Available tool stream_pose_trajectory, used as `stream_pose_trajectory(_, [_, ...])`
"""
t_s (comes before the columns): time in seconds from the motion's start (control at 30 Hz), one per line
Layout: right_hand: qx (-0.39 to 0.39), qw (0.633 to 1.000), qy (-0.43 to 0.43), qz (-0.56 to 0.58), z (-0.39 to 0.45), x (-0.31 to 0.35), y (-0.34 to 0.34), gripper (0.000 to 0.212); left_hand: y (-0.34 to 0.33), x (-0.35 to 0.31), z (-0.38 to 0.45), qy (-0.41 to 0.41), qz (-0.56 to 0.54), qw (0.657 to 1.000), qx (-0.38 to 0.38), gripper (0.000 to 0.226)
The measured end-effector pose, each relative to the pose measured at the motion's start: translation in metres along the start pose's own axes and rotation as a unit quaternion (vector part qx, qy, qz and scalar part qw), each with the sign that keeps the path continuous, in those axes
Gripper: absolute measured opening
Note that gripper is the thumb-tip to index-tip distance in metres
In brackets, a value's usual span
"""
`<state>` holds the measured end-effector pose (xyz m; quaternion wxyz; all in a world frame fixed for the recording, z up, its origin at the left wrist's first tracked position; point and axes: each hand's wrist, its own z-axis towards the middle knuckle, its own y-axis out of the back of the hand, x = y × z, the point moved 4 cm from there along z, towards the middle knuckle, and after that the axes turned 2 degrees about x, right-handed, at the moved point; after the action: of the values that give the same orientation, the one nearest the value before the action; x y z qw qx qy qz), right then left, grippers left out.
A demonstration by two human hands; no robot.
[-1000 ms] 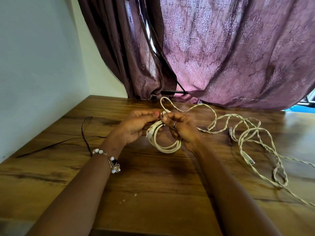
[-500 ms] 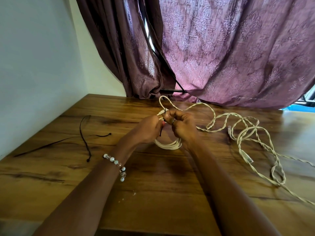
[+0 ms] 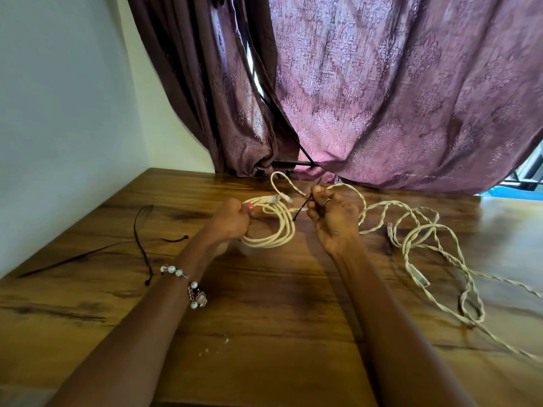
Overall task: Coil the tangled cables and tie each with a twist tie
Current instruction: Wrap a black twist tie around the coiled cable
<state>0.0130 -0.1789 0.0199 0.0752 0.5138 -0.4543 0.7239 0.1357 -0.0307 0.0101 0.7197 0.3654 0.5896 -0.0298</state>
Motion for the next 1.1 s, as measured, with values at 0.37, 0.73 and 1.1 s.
stream_pose_trajectory(0.37, [-0.007, 0.998, 0.064, 0.014, 0.002, 0.012, 0.006, 0.009, -0.009, -0.013, -0.014, -0.128, -0.145, 0.969, 0.153, 0.026])
stream_pose_trajectory(0.73, [0.002, 0.999, 0.037, -0.020, 0.003, 0.010, 0.007, 0.010, -0.012, -0.014, -0.014, -0.132, -0.068, 0.982, 0.120, 0.019])
stream_pose_trajectory(1.1, [0.118, 0.981, 0.156, -0.012, -0.004, 0.018, -0.007, 0.018, -0.014, -0.030, -0.028, -0.136, 0.214, 0.967, -0.005, 0.033])
